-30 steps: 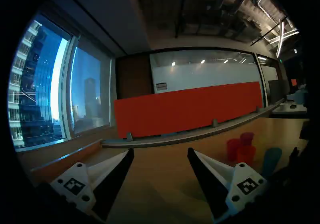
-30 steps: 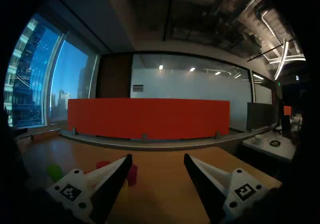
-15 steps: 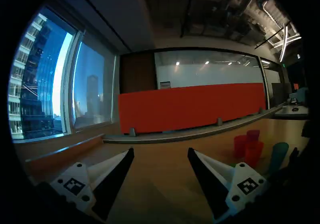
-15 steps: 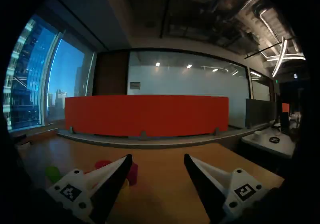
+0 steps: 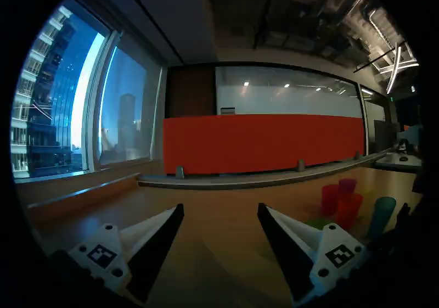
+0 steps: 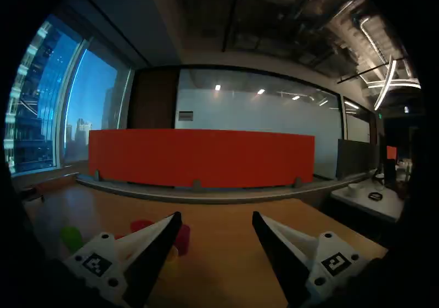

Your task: Pour water

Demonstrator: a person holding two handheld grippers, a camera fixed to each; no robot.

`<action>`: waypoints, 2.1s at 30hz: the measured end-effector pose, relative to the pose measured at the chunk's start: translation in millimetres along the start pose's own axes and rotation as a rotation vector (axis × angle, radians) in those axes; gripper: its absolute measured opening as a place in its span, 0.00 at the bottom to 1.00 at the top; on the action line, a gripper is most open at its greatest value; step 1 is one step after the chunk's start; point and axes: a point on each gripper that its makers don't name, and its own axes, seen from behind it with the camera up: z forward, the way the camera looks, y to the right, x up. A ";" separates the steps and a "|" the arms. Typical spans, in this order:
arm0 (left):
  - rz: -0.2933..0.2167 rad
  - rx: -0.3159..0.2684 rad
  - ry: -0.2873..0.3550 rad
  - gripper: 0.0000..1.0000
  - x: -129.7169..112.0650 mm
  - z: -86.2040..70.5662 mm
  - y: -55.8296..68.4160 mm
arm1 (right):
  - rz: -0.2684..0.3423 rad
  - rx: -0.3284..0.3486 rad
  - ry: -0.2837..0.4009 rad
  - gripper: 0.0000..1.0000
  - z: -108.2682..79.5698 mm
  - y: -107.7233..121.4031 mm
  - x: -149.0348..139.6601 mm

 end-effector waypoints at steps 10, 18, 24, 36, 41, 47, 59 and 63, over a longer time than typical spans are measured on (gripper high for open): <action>-0.020 -0.001 -0.018 1.00 -8.1 0.3 -1.6 | -0.008 -0.002 0.003 1.00 -0.9 0.5 2.4; -0.025 -0.002 -0.034 1.00 -13.2 0.6 -3.8 | -0.014 -0.003 0.004 1.00 -0.5 0.5 2.1; -0.024 -0.009 -0.043 1.00 -15.3 2.0 -1.7 | -0.015 -0.002 0.004 1.00 -0.2 -0.7 2.8; -0.021 -0.011 -0.044 1.00 -16.4 2.5 -0.3 | -0.013 0.004 0.010 1.00 -3.8 -2.4 3.1; -0.018 -0.011 -0.044 1.00 -16.1 2.6 -0.4 | -0.015 0.009 0.023 1.00 -7.7 -0.9 5.6; -0.020 -0.011 -0.044 1.00 -17.0 2.7 -1.2 | -0.022 0.016 0.056 1.00 -14.2 3.8 14.0; -0.019 -0.011 -0.044 1.00 -17.0 3.4 -0.8 | -0.034 0.048 0.112 1.00 -20.5 11.7 23.5; -0.019 -0.011 -0.043 1.00 -17.4 3.2 -0.3 | -0.019 0.058 0.129 1.00 -18.9 10.2 21.6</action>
